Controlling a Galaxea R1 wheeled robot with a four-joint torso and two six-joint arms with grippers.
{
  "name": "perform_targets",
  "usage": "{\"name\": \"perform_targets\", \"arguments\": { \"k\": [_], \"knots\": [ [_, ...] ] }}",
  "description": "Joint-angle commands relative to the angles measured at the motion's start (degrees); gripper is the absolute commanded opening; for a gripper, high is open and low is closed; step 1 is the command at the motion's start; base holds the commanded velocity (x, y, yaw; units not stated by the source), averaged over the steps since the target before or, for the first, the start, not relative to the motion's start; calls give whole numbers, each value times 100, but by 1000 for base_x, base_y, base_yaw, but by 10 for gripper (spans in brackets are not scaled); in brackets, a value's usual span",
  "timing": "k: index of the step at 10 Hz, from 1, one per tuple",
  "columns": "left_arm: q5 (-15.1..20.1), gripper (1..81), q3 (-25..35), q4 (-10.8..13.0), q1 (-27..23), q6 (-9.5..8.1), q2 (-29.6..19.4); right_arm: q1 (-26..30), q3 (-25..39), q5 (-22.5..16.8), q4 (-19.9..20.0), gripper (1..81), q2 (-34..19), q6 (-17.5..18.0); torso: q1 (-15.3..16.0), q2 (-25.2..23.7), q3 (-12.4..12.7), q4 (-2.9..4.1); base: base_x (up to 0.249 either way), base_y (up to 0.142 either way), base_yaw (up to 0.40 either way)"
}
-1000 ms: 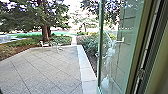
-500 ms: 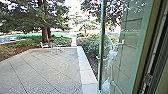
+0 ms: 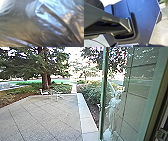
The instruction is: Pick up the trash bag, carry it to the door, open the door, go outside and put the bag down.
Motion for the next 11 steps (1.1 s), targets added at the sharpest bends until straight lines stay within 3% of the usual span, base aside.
{"name": "perform_targets", "arguments": {
  "k": [1,11],
  "knots": [
    [285,10,57,-12,-351,15,-21,291,14,-260,-33,811,84,-6,0,0,-2,0,132,0,0],
    [285,10,48,-21,-342,15,-29,291,32,-260,-33,811,84,-24,5,5,-4,-2,132,0,0]
  ]
}}
